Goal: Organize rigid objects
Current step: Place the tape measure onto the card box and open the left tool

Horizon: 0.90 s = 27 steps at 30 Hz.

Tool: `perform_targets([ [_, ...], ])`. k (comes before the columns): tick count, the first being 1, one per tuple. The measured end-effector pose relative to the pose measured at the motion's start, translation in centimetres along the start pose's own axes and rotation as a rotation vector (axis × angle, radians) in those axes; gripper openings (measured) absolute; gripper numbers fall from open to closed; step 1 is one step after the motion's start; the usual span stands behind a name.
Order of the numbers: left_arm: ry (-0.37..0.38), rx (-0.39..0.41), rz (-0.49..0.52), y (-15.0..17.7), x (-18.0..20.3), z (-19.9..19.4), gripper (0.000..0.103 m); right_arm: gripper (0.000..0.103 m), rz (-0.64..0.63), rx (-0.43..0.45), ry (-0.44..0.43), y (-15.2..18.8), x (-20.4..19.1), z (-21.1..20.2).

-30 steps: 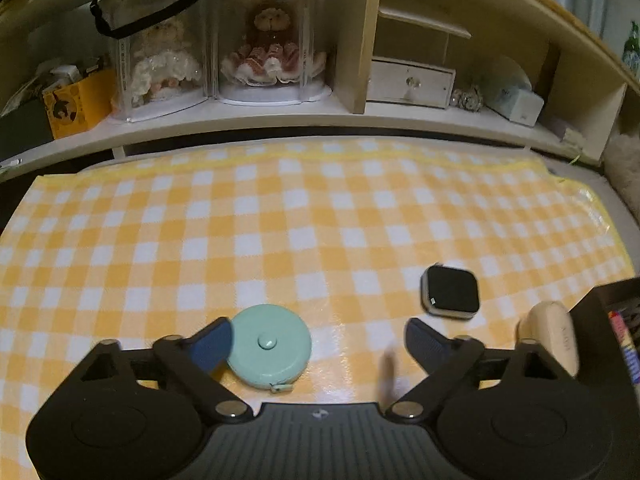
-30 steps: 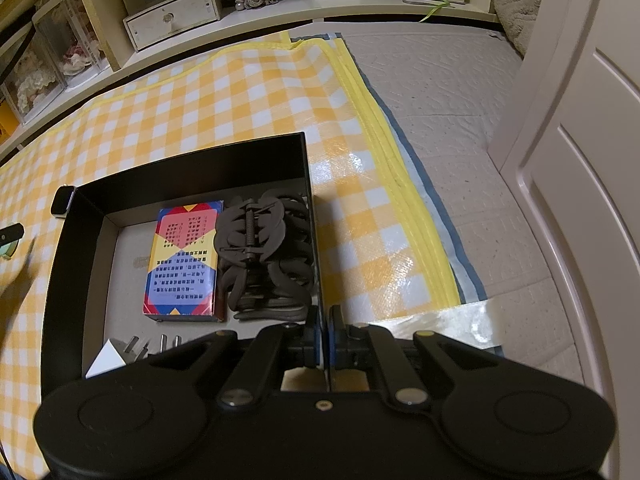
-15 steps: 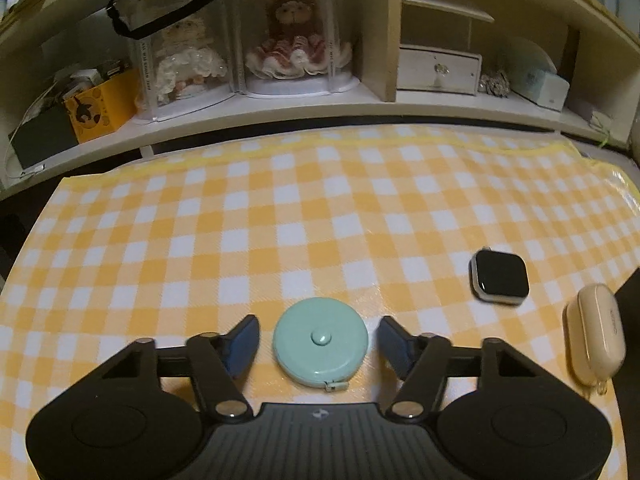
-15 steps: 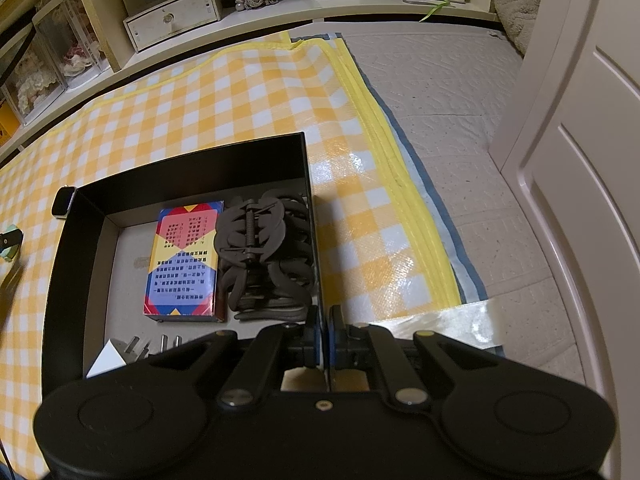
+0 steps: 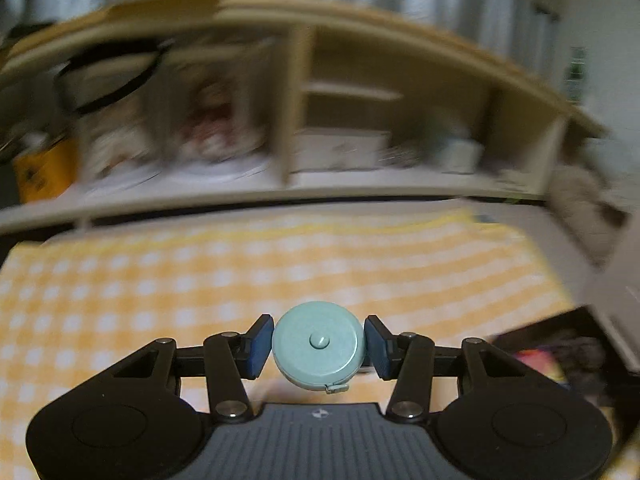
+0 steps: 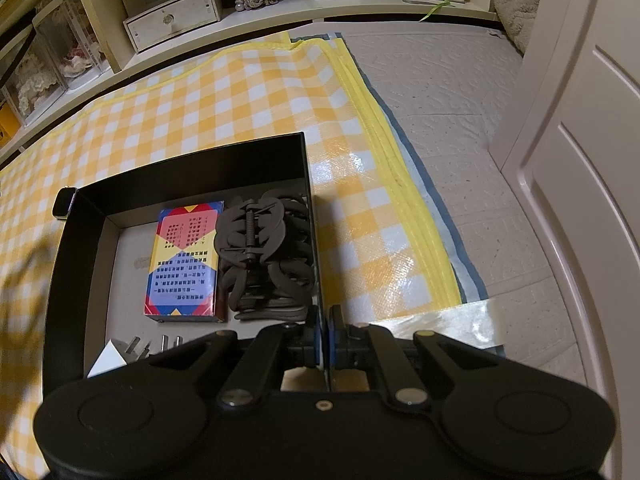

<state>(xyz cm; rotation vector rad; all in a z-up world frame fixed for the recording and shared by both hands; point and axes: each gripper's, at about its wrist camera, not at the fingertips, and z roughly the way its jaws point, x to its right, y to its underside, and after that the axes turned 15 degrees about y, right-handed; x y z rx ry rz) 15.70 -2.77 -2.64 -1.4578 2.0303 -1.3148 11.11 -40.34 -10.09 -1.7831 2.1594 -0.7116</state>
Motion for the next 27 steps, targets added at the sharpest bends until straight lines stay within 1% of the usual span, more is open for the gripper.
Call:
perform_targets([
  [3, 0.085, -0.008, 0.046, 0.1, 3.2, 0.3, 0.051, 0.005, 0.000, 0.000, 0.000, 0.0, 0.0, 0.0],
  [7, 0.174, -0.041, 0.106, 0.9, 7.1, 1.5, 0.051, 0.005, -0.001, 0.001, 0.001, 0.0, 0.0, 0.0],
  [13, 0.262, -0.115, 0.195, 2.4, 12.5, 4.9, 0.051, 0.005, -0.004, 0.003, 0.001, 0.0, 0.1, 0.0],
  [16, 0.297, -0.151, 0.205, 3.2, 14.4, 7.4, 0.051, 0.005, -0.002, 0.003, 0.000, 0.0, 0.1, -0.1],
  [19, 0.316, -0.179, 0.190, 3.8, 15.8, 9.8, 0.051, 0.005, -0.002, 0.004, 0.000, 0.0, -0.1, -0.2],
  [23, 0.288, -0.201, 0.179, 4.3, 16.3, 12.4, 0.051, 0.005, -0.005, 0.007, -0.002, 0.0, -0.2, -0.3],
  [27, 0.261, -0.203, 0.170, 4.5, 15.9, 13.5, 0.051, 0.005, -0.002, 0.009, -0.007, 0.1, 0.0, -0.4],
])
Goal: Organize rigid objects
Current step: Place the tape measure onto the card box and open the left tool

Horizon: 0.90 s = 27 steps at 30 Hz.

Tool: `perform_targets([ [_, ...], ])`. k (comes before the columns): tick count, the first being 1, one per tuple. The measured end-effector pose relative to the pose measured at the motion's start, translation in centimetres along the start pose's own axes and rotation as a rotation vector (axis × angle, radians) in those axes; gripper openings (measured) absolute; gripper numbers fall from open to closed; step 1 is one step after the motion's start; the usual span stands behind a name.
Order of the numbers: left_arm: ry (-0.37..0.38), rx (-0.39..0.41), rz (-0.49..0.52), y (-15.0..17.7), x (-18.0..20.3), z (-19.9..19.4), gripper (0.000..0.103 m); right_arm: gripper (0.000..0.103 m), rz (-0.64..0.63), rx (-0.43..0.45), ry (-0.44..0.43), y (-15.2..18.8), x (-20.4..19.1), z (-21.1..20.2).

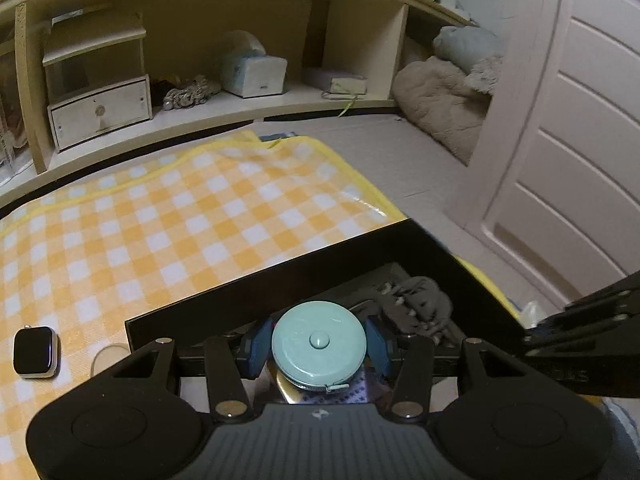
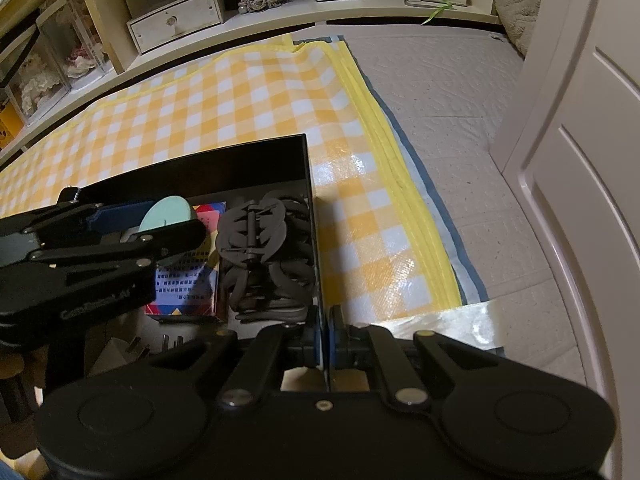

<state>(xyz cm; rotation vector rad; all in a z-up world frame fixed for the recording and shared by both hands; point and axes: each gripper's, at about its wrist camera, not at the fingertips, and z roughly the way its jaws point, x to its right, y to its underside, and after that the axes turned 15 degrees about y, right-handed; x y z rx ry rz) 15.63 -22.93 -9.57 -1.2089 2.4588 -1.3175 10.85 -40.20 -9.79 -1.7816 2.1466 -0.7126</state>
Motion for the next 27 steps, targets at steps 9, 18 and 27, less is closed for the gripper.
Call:
perform_targets([
  [9, 0.033, 0.021, -0.006, 0.0, 0.2, -0.7, 0.086, 0.005, 0.000, 0.001, -0.001, 0.0, 0.0, 0.1],
  [18, 0.034, 0.003, -0.005, -0.5, 0.9, -4.4, 0.094, 0.005, 0.005, 0.001, -0.005, 0.1, 0.1, 0.1],
  [27, 0.039, -0.014, 0.011, 0.1, 1.7, -9.1, 0.103, 0.005, 0.003, 0.001, -0.002, 0.1, 0.0, 0.2],
])
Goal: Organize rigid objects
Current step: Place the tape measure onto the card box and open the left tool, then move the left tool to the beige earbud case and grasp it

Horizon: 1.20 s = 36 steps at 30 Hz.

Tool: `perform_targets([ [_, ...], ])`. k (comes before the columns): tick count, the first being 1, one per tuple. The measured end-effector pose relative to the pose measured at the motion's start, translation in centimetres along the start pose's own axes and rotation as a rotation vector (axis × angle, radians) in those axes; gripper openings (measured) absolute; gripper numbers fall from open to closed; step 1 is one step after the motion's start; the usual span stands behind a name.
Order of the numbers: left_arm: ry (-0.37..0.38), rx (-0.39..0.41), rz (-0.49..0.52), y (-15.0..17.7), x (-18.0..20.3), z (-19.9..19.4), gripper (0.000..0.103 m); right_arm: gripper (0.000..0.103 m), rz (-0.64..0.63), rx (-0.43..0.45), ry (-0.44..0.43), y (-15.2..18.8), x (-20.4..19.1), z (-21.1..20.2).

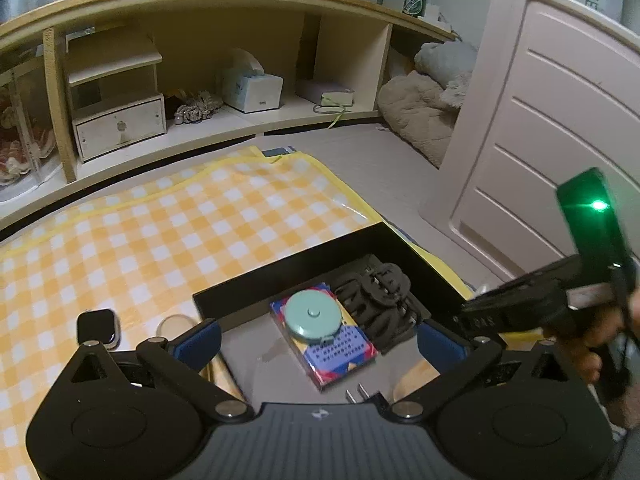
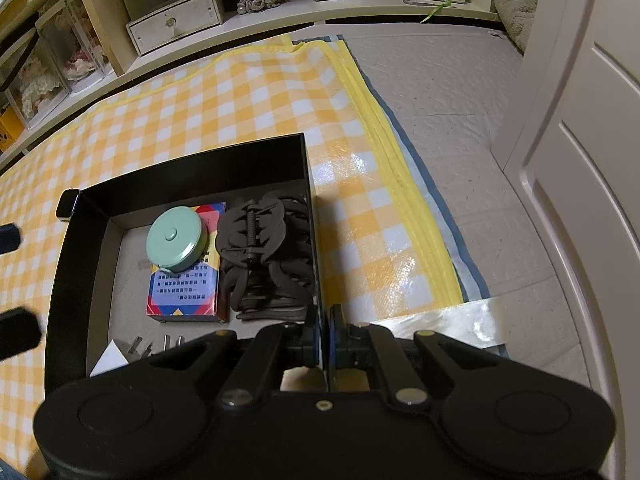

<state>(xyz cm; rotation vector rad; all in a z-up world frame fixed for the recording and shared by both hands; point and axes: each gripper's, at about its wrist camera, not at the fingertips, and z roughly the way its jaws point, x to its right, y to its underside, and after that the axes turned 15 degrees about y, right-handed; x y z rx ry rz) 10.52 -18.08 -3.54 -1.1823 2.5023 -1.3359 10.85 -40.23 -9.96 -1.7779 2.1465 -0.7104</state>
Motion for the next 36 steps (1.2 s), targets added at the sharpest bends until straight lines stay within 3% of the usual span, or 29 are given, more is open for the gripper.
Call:
perform_targets([
  [14, 0.037, 0.033, 0.033, 1.9, 1.4, -4.5, 0.103, 0.005, 0.000, 0.001, 0.000, 0.1, 0.0, 0.0],
  [21, -0.019, 0.082, -0.021, 2.7, -0.8, -5.5, 0.103, 0.005, -0.001, 0.001, 0.001, 0.1, 0.0, 0.0],
  [26, -0.036, 0.099, -0.133, 3.1, -4.2, -6.0, 0.103, 0.005, -0.004, 0.000, 0.003, 0.3, 0.0, 0.1],
  [29, -0.069, 0.099, -0.182, 3.4, -6.3, -5.8, 0.095, 0.005, -0.004, 0.001, 0.002, 0.3, 0.0, 0.1],
  [31, -0.096, 0.083, -0.203, 3.7, -7.5, -5.2, 0.080, 0.005, -0.004, 0.000, 0.003, 0.3, 0.0, 0.1],
  [36, -0.114, 0.031, -0.212, 4.7, -9.6, -2.7, 0.060, 0.005, -0.005, 0.001, 0.003, 0.4, 0.0, 0.1],
])
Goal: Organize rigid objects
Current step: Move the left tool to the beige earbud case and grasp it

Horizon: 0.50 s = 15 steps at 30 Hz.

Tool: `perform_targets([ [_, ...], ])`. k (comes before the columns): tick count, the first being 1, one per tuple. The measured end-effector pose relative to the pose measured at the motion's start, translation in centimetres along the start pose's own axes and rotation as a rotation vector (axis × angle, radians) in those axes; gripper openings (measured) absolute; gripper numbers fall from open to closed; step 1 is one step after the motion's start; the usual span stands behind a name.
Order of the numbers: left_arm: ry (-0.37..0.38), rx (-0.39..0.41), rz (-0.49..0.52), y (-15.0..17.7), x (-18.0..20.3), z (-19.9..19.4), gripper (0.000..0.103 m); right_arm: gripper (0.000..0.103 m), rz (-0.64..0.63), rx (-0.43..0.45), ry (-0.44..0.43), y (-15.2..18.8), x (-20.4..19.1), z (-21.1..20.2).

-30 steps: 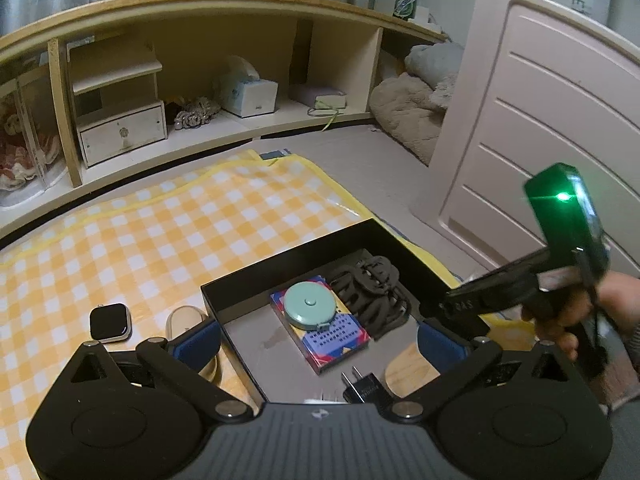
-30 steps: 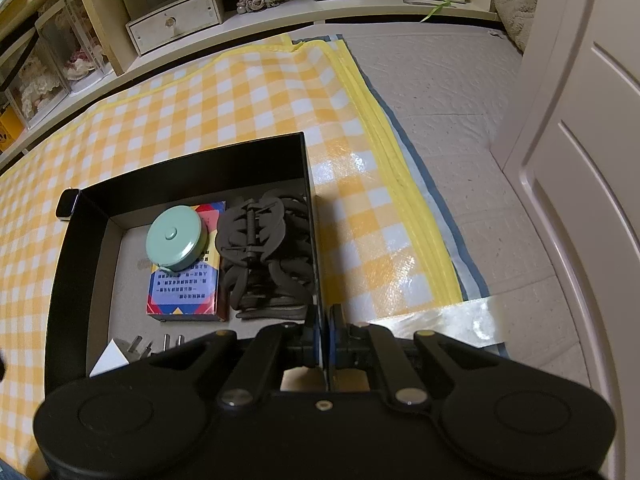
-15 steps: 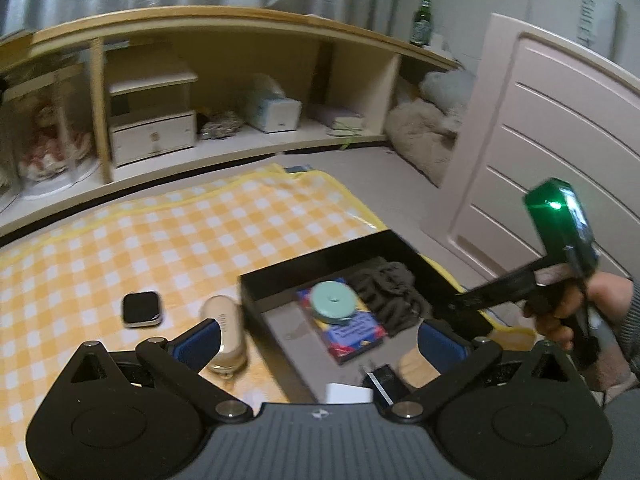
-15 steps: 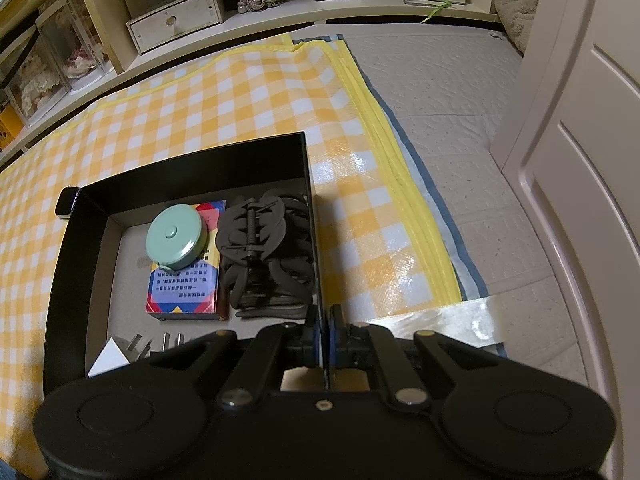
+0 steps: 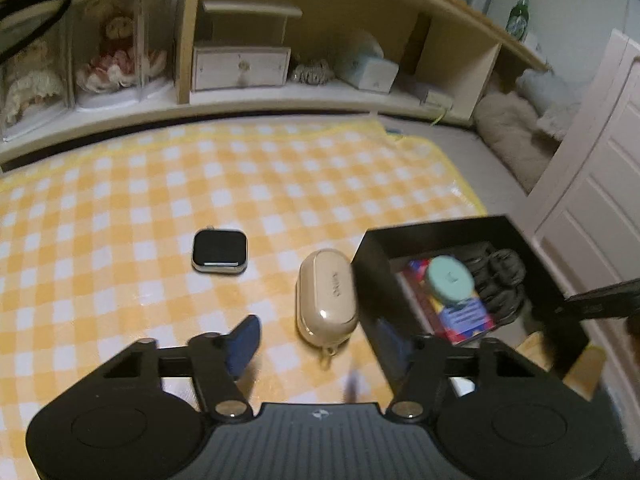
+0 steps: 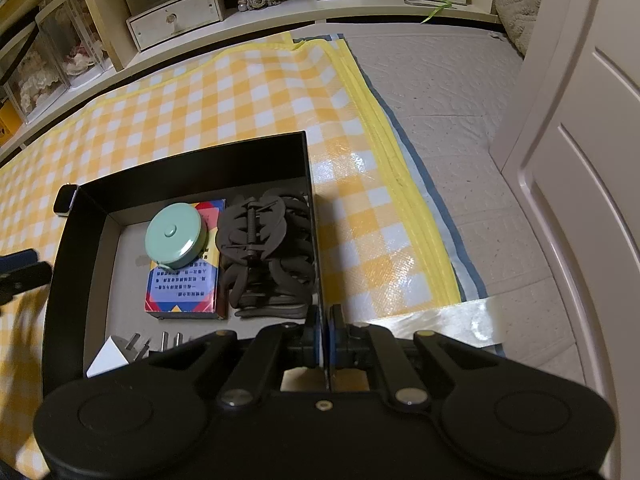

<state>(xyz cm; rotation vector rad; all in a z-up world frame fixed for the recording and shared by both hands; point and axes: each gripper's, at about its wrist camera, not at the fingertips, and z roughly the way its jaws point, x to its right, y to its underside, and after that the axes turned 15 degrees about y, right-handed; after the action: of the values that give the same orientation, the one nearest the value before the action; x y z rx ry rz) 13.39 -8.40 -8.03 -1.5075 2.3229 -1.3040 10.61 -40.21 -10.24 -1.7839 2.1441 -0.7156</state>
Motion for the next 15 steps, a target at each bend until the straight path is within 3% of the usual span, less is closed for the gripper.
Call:
perform_targets([
  [11, 0.003, 0.007, 0.129, 0.7, 0.0, 4.2, 0.060, 0.005, -0.005, -0.002, 0.002, 0.1, 0.0, 0.2],
  [15, 0.035, 0.018, 0.129, 0.5, -0.7, 4.5, 0.045, 0.005, -0.001, -0.003, -0.001, 0.1, 0.1, 0.2],
])
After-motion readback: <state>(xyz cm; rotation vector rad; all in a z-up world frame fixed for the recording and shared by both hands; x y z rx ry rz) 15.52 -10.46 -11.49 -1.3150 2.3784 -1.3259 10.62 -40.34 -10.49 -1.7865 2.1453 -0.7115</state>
